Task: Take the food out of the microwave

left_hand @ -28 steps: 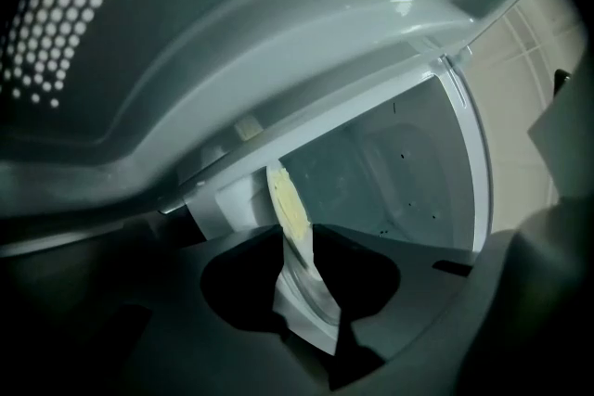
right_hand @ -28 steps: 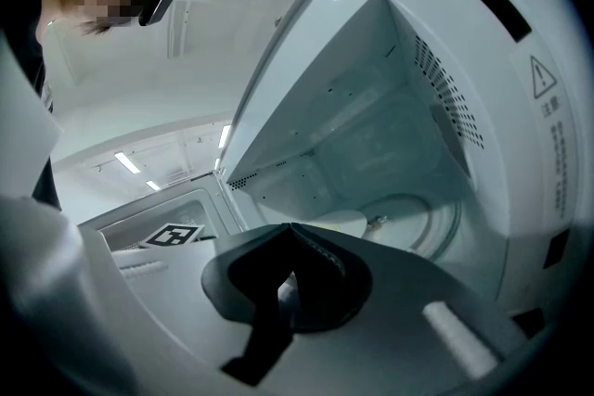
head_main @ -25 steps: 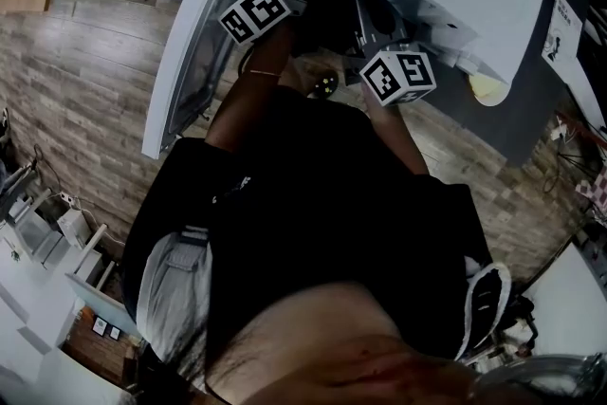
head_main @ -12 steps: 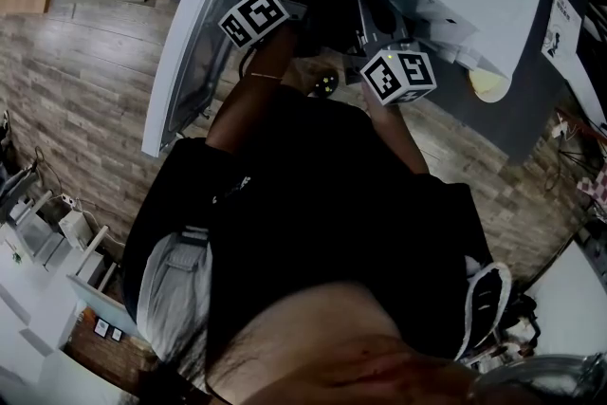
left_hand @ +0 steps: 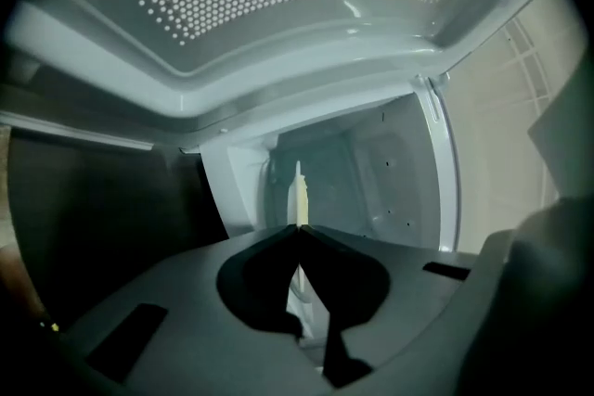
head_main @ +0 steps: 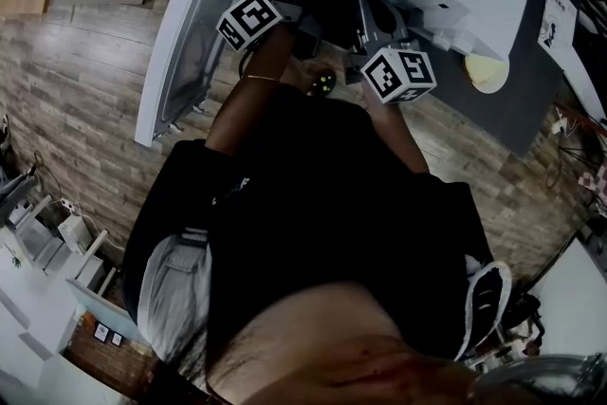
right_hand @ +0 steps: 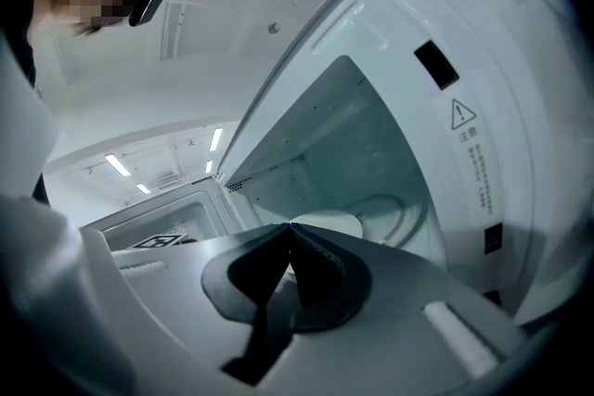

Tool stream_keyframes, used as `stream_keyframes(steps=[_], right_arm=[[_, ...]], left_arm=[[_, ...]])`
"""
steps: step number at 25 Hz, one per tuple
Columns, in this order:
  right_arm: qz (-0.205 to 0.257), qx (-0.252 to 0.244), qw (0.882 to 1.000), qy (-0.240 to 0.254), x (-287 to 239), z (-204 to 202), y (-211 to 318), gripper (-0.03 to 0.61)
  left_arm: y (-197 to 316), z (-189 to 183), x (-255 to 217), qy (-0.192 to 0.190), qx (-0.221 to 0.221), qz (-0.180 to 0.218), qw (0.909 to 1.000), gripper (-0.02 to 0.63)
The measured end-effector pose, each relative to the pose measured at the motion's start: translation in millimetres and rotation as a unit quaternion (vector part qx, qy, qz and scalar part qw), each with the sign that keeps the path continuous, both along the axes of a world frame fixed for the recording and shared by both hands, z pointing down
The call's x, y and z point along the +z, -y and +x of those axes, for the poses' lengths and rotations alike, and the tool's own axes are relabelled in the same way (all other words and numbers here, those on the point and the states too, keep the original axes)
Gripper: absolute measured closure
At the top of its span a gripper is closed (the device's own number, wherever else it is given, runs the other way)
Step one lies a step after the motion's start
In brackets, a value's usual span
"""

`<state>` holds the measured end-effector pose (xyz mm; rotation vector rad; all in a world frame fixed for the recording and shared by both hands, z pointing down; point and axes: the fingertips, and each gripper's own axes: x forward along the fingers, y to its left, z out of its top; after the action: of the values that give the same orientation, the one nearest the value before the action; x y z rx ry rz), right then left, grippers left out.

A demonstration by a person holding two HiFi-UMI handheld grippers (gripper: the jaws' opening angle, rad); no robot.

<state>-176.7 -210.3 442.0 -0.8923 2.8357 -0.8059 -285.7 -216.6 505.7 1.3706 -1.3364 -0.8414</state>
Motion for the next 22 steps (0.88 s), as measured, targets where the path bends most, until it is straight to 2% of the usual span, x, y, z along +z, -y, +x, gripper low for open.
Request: stream_keyframes(steps=[10, 15, 19, 22], right_arm=[[-0.007, 0.011, 1.000, -0.005, 4.3, 22.5, -10.2, 0.578], [-0.011, 0.015, 1.000, -0.003, 6.3, 30.9, -16.1, 0.577], [-0.015, 0.020, 1.000, -0.001, 10.9, 34.7, -21.1, 0.578], [-0.022, 0.028, 0.999, 0.000, 16.1, 39.9, -24.6, 0.577]], left_arm=[[-15.6, 13.3, -3.2, -0.010, -0.006, 0.011, 0.9999, 0.604], [-25.7, 18.8, -4.4, -0.028, -0.011, 0.020, 0.9994, 0.603], [-34.0, 21.8, -8.7, -0.060, -0.014, 0.041, 0.9973, 0.603], [-38.9, 24.8, -12.5, -0.063, -0.006, 0.051, 0.9967, 0.603]])
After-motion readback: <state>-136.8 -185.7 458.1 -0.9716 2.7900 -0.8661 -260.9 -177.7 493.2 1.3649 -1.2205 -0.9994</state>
